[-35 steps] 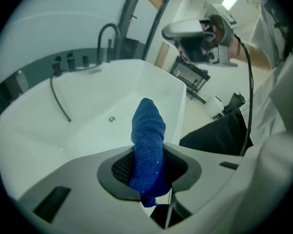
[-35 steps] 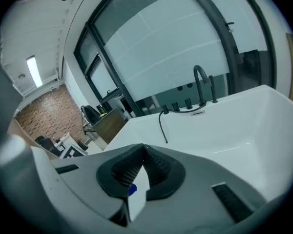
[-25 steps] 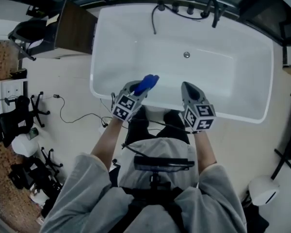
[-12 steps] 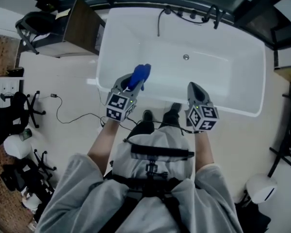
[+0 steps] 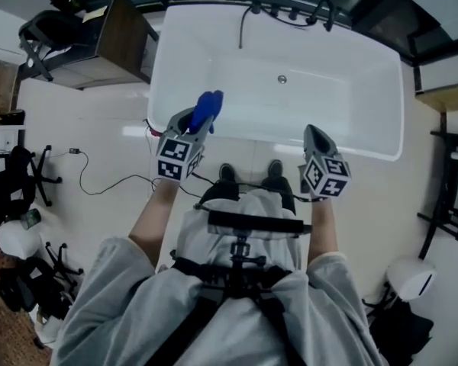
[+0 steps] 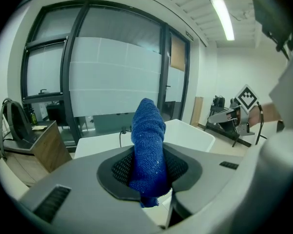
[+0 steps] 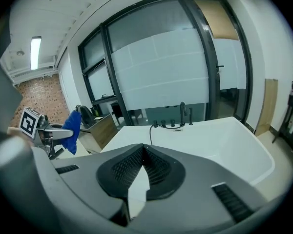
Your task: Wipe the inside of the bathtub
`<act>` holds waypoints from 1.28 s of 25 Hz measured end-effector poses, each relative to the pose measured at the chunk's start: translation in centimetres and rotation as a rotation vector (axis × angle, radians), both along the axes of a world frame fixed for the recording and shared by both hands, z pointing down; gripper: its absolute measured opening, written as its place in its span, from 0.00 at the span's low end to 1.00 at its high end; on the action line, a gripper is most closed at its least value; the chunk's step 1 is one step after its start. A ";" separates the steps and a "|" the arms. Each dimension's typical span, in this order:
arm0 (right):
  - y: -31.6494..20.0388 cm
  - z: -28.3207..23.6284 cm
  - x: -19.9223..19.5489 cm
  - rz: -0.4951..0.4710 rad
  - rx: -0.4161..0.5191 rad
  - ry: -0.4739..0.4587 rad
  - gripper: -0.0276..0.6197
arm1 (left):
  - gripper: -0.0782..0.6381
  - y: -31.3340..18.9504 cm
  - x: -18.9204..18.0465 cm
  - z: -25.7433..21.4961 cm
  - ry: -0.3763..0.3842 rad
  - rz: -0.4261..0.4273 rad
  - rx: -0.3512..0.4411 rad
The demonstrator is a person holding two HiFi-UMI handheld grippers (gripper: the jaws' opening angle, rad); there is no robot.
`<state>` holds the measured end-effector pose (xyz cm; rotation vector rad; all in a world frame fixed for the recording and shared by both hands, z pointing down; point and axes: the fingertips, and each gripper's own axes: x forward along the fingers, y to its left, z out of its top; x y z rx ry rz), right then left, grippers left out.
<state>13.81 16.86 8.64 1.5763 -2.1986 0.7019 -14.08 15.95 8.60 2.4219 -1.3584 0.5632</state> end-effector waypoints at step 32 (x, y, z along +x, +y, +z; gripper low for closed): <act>1.1 0.6 13.7 -0.049 -0.010 -0.032 0.06 | 0.27 4.6 6.4 -1.6 0.055 -0.284 -0.054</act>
